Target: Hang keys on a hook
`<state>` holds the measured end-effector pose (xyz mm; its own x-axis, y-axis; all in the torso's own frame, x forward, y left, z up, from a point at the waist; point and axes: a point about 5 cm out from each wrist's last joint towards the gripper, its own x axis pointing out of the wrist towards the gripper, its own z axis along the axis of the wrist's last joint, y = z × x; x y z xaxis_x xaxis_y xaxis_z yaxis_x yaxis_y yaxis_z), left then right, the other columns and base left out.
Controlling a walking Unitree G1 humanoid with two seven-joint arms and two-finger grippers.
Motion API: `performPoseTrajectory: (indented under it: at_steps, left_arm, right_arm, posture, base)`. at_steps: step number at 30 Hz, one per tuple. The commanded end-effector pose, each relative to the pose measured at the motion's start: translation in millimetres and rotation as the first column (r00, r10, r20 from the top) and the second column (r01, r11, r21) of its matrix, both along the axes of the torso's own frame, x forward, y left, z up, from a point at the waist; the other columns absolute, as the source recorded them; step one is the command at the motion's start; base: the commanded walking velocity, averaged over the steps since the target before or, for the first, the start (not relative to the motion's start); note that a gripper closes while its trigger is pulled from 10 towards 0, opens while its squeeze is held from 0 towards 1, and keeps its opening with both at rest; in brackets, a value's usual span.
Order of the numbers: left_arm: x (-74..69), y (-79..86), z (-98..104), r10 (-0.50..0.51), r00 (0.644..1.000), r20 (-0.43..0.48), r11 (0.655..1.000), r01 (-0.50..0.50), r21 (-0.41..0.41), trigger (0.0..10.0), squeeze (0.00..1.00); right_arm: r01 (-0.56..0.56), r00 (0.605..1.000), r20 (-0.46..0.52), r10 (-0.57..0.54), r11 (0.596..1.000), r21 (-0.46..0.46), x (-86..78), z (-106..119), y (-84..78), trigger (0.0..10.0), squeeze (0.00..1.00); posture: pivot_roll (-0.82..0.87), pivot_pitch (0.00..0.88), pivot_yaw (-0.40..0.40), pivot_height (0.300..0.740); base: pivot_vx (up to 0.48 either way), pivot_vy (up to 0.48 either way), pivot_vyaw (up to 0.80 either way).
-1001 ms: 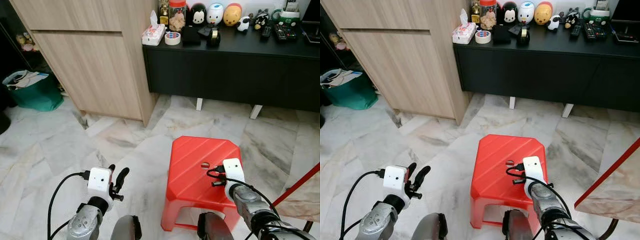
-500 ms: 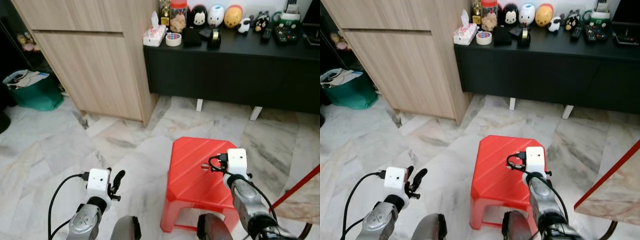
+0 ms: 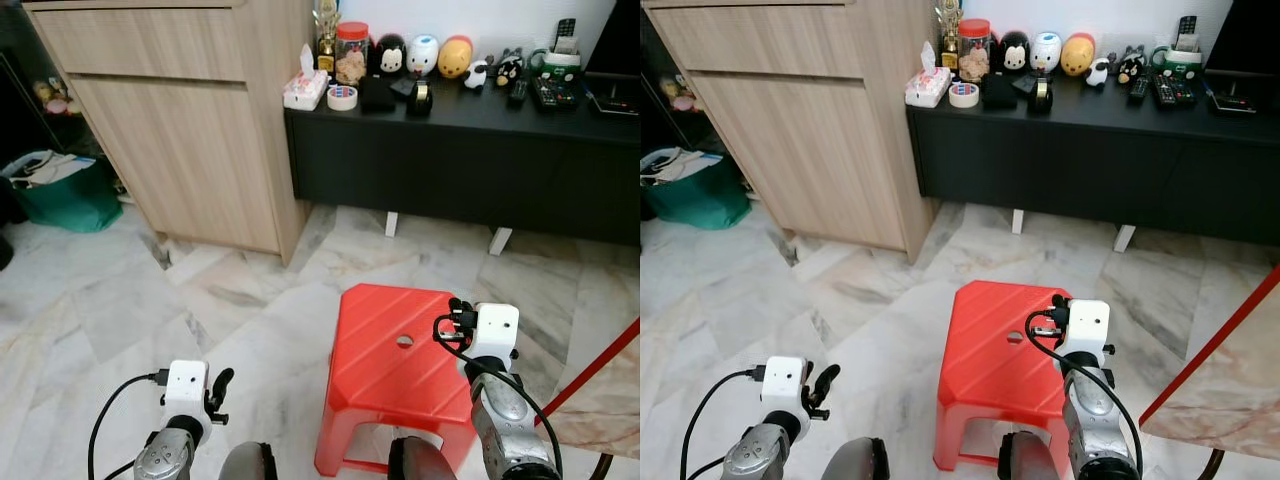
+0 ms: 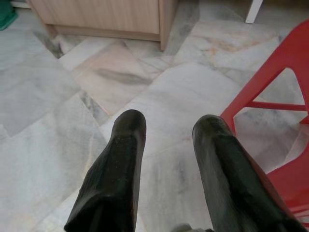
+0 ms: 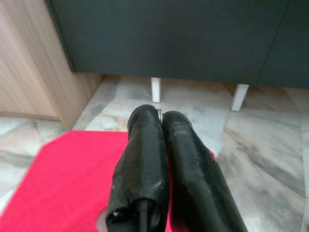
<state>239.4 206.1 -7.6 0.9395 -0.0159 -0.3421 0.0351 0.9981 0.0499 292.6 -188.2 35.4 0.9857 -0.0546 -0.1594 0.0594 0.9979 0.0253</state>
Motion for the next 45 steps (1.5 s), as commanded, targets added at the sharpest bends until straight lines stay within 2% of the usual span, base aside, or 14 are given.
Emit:
performPoseTrajectory:
  at_steps: [1,5,8,10,12,13,17,19,20,21,25,28,38,45]
  left_arm:
    - [-4.1,4.7,-6,0.007,1.0,-0.026,1.0,-0.006,0.024,10.0,0.0]
    - [-8.8,12.4,-12,0.059,0.997,-0.046,0.998,-0.059,0.003,10.0,0.0]
    - [-4.7,26.8,-8,0.147,0.988,-0.04,0.988,-0.148,-0.035,10.0,0.0]
    - [-3.8,27.6,-8,0.14,0.989,-0.047,0.989,-0.141,-0.032,10.0,0.0]
    - [-9.8,29.5,-17,0.132,0.986,-0.105,0.991,-0.134,-0.015,10.0,0.0]
    - [-9.8,29.5,-17,0.132,0.986,-0.105,0.991,-0.134,-0.015,10.0,0.0]
    - [-30.3,39.8,-35,0.192,0.957,-0.216,0.981,-0.192,0.023,10.0,0.0]
    - [-51.6,43.7,-50,0.211,0.926,-0.312,0.977,-0.2,0.068,10.0,0.0]
    - [-51.6,43.7,-50,0.211,0.926,-0.312,0.977,-0.2,0.068,10.0,0.0]
    - [-60.7,45.5,-55,0.227,0.908,-0.351,0.974,-0.214,0.078,10.0,0.0]
    - [-72.1,45.9,-62,0.247,0.881,-0.403,0.969,-0.232,0.087,10.0,0.0]
    - [-76.0,46.0,-65,0.251,0.869,-0.427,0.968,-0.237,0.088,10.0,0.0]
    - [-74.1,39.7,-66,0.241,0.872,-0.426,0.969,-0.238,0.062,10.0,0.0]
    - [-82.0,39.3,-70,0.242,0.86,-0.449,0.969,-0.241,0.06,10.0,0.0]
  right_arm:
    - [-0.003,1.0,0.015,0.002,1.0,0.01,3.4,5,3.3,10.0,0.0]
    - [-0.003,1.0,0.006,0.003,1.0,0.014,2.4,3,6.6,10.0,0.0]
    - [-0.006,1.0,-0.017,0.006,1.0,0.03,-0.9,-3,7.3,10.0,0.0]
    - [-0.012,0.999,-0.035,0.013,0.999,0.035,-2.4,-6,8.3,10.0,0.0]
    - [-0.004,0.997,-0.08,0.006,1.0,0.02,-7.4,-16,7.8,10.0,0.0]
    - [-0.004,0.997,-0.08,0.006,1.0,0.02,-7.4,-16,7.8,10.0,0.0]
    - [0.036,0.992,-0.121,-0.034,0.999,0.016,-13.5,-25,2.6,10.0,0.0]
    - [0.04,0.99,-0.136,-0.037,0.999,0.014,-17.5,-29,1.6,10.0,0.0]
    - [0.04,0.99,-0.136,-0.037,0.999,0.014,-17.5,-29,1.6,10.0,0.0]
    - [0.041,0.989,-0.139,-0.039,0.999,0.014,-18.5,-30,1.5,10.0,0.0]
    - [0.045,0.988,-0.152,-0.042,0.999,0.014,-19.8,-33,1.4,10.0,0.0]
    - [0.043,0.987,-0.158,-0.04,0.999,0.019,-20.0,-34,2.7,10.0,0.0]
    - [0.04,0.985,-0.169,-0.036,0.999,0.022,-20.0,-37,7.2,10.0,0.0]
    - [0.044,0.985,-0.168,-0.039,0.999,0.028,-18.1,-36,7.9,10.0,0.0]
  posture:
    - [0.01,0.0,0.015,0.687]
    - [0.0,0.0,0.018,0.717]
    - [0.0,0.0,0.017,0.737]
    - [0.0,0.0,0.016,0.74]
    - [0.01,0.0,0.017,0.74]
    - [0.01,0.0,0.017,0.74]
    - [0.01,0.0,0.013,0.74]
    - [0.02,0.0,0.01,0.74]
    - [0.02,0.0,0.01,0.74]
    - [0.02,0.0,0.01,0.74]
    - [0.01,0.0,0.01,0.74]
    - [0.01,0.0,0.009,0.74]
    - [0.02,0.0,0.009,0.74]
    - [0.01,0.0,0.007,0.74]
  base:
    - [0.0,0.0,0.0]
    - [0.0,0.0,0.0]
    - [0.0,0.0,0.0]
    - [0.0,0.0,0.0]
    - [0.0,0.0,0.0]
    - [0.0,0.0,0.0]
    - [0.0,0.0,0.0]
    - [0.0,0.0,0.0]
    - [0.0,0.0,0.0]
    - [0.0,0.0,0.0]
    - [0.0,0.0,0.0]
    - [0.0,0.0,0.0]
    - [0.0,0.0,0.0]
    - [0.0,0.0,0.0]
